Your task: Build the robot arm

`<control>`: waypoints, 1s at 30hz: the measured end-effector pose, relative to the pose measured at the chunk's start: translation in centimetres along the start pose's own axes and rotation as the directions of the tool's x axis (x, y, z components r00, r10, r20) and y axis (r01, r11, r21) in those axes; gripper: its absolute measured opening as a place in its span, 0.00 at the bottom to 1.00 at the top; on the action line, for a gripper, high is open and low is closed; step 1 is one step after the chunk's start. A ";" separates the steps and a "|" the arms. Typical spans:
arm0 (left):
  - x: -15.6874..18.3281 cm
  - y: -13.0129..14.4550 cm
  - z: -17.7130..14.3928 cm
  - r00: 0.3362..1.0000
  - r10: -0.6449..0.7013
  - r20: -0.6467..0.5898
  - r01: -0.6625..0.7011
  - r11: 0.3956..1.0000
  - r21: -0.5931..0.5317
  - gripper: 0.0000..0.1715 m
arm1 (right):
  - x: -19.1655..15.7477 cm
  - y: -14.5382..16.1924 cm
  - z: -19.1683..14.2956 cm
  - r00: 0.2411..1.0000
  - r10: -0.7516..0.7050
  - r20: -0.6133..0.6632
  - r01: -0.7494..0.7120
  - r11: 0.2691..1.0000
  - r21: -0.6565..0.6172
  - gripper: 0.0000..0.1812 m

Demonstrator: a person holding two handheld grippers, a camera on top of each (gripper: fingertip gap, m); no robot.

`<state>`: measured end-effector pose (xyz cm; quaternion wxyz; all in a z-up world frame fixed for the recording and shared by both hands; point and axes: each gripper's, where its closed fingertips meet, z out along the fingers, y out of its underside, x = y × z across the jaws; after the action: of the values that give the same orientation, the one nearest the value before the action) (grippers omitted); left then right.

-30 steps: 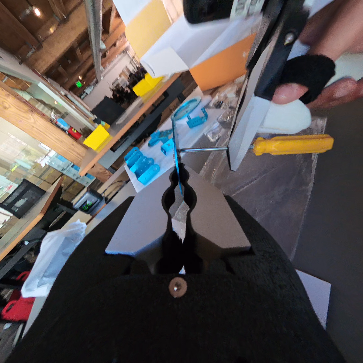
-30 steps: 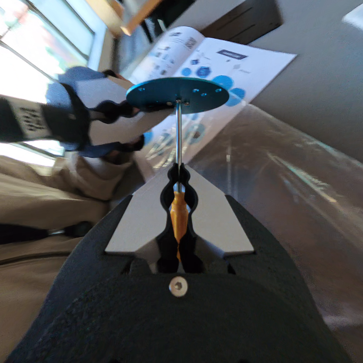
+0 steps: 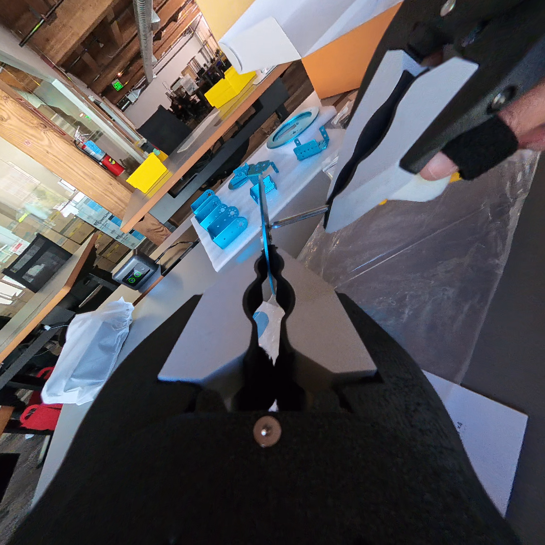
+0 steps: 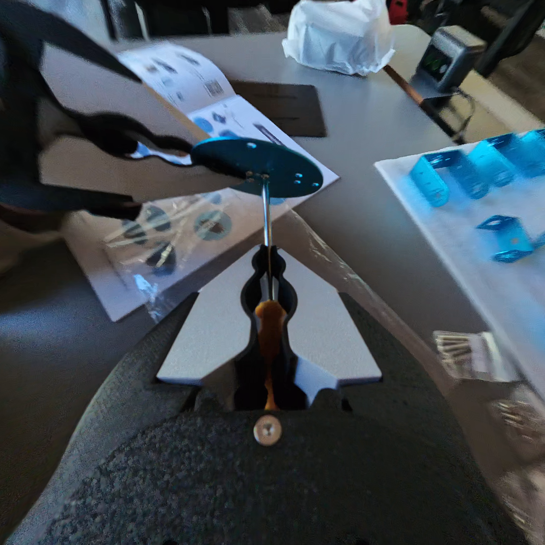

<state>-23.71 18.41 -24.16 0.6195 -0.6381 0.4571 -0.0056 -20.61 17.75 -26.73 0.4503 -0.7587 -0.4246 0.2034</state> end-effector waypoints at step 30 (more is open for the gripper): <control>0.8 -2.5 -1.4 0.996 -0.047 -0.073 0.060 0.983 0.175 0.01 | -2.8 -1.1 -0.5 0.916 0.273 0.294 -0.263 0.962 -0.076 0.01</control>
<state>-22.61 16.40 -22.34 0.6573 -0.5921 0.4585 -0.0847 -22.34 15.40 -25.79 0.3348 -0.7773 -0.3840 0.3692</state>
